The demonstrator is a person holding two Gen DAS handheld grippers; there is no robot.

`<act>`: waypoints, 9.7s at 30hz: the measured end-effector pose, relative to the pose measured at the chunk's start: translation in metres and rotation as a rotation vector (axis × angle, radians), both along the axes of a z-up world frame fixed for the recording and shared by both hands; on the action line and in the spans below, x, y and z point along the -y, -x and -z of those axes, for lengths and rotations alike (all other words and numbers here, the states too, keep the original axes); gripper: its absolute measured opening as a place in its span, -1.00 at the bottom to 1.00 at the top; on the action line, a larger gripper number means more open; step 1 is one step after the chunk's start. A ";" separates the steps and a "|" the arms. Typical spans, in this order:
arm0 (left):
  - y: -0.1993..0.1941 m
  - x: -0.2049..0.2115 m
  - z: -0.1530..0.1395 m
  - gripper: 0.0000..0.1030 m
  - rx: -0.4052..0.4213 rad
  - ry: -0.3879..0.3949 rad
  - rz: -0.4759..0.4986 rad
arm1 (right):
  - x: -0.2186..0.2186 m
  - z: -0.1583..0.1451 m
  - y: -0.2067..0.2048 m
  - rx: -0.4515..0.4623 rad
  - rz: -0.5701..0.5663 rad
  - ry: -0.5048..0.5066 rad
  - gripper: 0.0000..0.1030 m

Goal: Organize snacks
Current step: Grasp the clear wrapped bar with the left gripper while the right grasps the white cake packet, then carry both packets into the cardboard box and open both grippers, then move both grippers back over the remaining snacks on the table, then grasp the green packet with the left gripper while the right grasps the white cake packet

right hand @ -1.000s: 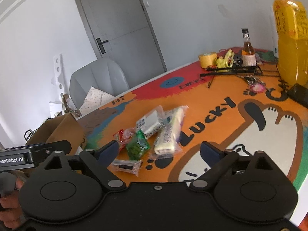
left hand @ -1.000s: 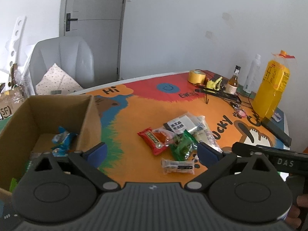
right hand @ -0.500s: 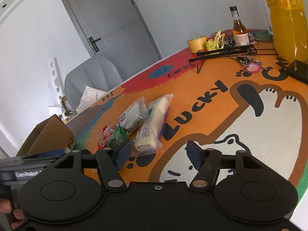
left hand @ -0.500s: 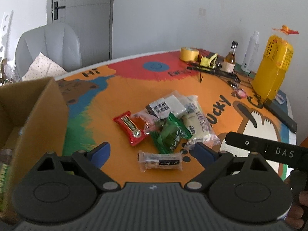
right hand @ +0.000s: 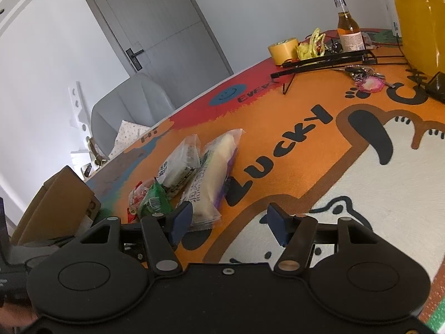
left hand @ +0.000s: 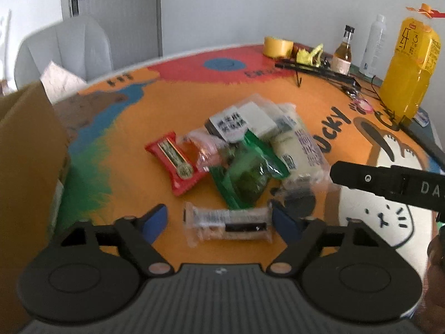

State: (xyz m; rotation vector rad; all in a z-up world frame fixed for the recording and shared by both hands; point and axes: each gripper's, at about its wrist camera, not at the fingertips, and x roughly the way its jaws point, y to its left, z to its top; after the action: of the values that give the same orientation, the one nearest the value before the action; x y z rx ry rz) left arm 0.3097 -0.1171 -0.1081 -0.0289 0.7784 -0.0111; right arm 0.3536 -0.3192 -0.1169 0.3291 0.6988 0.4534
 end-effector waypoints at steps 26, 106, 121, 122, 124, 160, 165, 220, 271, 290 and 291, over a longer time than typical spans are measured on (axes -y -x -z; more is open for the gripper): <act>0.019 -0.038 -0.028 -0.01 0.063 0.058 -0.083 | -0.063 -0.008 -0.017 0.037 -0.073 0.144 -0.39; 0.095 -0.108 -0.103 -0.01 0.253 0.112 -0.176 | -0.121 -0.084 0.059 0.270 -0.126 0.155 -0.55; 0.118 -0.175 -0.116 -0.01 0.299 0.110 -0.307 | -0.179 -0.099 0.069 0.308 -0.253 0.130 -0.55; 0.119 -0.179 -0.115 -0.01 0.300 0.113 -0.317 | -0.182 -0.100 0.069 0.304 -0.261 0.125 -0.55; 0.120 -0.187 -0.114 -0.01 0.300 0.121 -0.333 | -0.189 -0.101 0.069 0.307 -0.275 0.122 -0.55; 0.144 -0.235 -0.101 0.76 0.322 0.139 -0.420 | -0.225 -0.106 0.071 0.297 -0.232 0.154 0.43; 0.145 -0.221 -0.101 0.79 0.334 0.140 -0.393 | -0.205 -0.100 0.076 0.275 -0.192 0.165 0.56; 0.064 -0.053 -0.090 0.90 0.150 0.045 -0.064 | -0.034 -0.044 0.044 0.090 -0.049 0.010 0.95; -0.001 -0.039 -0.040 -0.36 0.119 0.132 -0.092 | -0.045 -0.015 -0.023 0.032 -0.095 -0.022 0.75; 0.016 -0.076 -0.072 -0.36 0.228 0.188 -0.184 | -0.101 -0.024 -0.043 0.107 -0.203 0.078 0.68; 0.015 -0.078 -0.072 -0.36 0.227 0.192 -0.189 | -0.103 -0.023 -0.045 0.109 -0.206 0.084 0.68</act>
State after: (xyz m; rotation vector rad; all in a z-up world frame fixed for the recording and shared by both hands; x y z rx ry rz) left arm 0.2942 -0.0391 -0.0357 -0.2786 0.5427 0.0892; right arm 0.3982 -0.2159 -0.0941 0.1529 0.6462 0.6309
